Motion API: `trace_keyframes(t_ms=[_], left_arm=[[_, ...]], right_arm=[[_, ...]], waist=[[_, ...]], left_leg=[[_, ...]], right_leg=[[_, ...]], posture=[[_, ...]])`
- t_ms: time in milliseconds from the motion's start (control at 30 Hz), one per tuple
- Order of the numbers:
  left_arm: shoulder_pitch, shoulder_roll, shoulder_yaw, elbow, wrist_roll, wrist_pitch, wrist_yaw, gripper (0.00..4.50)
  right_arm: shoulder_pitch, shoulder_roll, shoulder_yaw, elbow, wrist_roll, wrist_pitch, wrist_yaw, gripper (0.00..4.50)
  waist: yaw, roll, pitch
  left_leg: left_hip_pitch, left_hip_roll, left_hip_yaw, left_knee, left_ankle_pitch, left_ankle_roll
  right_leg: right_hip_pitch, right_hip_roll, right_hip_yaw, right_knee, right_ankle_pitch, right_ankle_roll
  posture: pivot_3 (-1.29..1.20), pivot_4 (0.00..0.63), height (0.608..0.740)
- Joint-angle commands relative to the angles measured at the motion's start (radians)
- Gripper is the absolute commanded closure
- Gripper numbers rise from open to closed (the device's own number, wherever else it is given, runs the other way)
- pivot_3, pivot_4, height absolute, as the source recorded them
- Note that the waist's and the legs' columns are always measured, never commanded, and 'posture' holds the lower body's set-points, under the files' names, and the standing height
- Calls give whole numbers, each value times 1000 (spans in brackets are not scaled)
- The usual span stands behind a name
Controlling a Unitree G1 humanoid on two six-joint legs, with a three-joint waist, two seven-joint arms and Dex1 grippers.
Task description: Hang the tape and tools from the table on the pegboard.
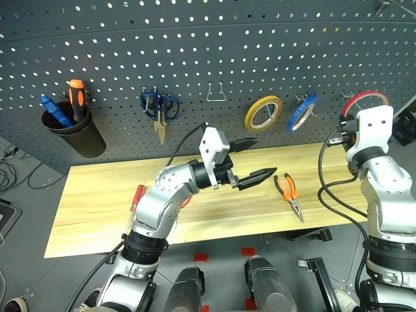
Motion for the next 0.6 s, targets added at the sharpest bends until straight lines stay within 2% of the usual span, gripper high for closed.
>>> trace_keyframes(t_ms=[33, 200, 233, 267, 300, 333, 467, 600], left_arm=[[-21, -14, 15, -38, -35, 12, 11, 0], [-22, -18, 33, -34, -46, 30, 40, 0], [-18, -8, 29, -33, -36, 29, 38, 0], [-7, 13, 23, -34, -23, 28, 27, 0], [4, 38, 20, -34, -10, 22, 12, 0], [18, 78, 19, -30, 10, 6, -12, 0], [66, 239, 31, 39, 91, -92, -103, 0], [109, 358, 45, 70, 93, -108, -197, 0]], right_arm=[[-61, -17, -26, 101, 47, -89, 42, 4479], [-94, -8, -8, 209, 82, -141, 93, 4479], [-86, -3, -2, 206, 82, -125, 92, 3890], [-69, 4, 7, 191, 79, -93, 85, 3663], [-50, 16, 15, 170, 80, -62, 78, 3215], [-21, 21, 35, 136, 71, -25, 74, 2975], [98, 63, 73, -17, 60, 94, 28, 1554], [223, 126, 135, -182, 40, 274, -37, 136]], waist=[[-1, 0, 0], [-3, 0, 0], [-3, 0, 0], [-4, 0, 0], [-4, 0, 0], [-4, 1, 0], [-5, 1, -1], [1, 1, -1]], left_leg=[[0, 0, 1, 0, 0, 0], [0, 0, 2, 0, 0, 0], [0, 0, 2, 0, 0, 0], [0, 0, 2, 0, 0, 0], [0, 0, 2, 0, 0, 0], [0, 0, 2, 0, 0, 0], [0, 1, 1, -1, 0, 0], [0, 1, -3, 0, 0, 0]], right_leg=[[0, 0, 0, 0, 0, 0], [0, 0, 0, 0, 0, 0], [0, 0, 0, 0, 0, 0], [0, 0, 0, 0, 0, 0], [0, 0, 0, 0, 0, 0], [0, 0, 0, 0, 0, 0], [-1, 2, 0, 1, 0, 0], [-1, -1, 1, 1, 0, 0]], posture=[[-153, 203, 740], [-134, 206, 740], [-134, 206, 740], [-134, 206, 740], [-131, 210, 740], [-131, 210, 740], [-131, 212, 740], [-125, 227, 740]])
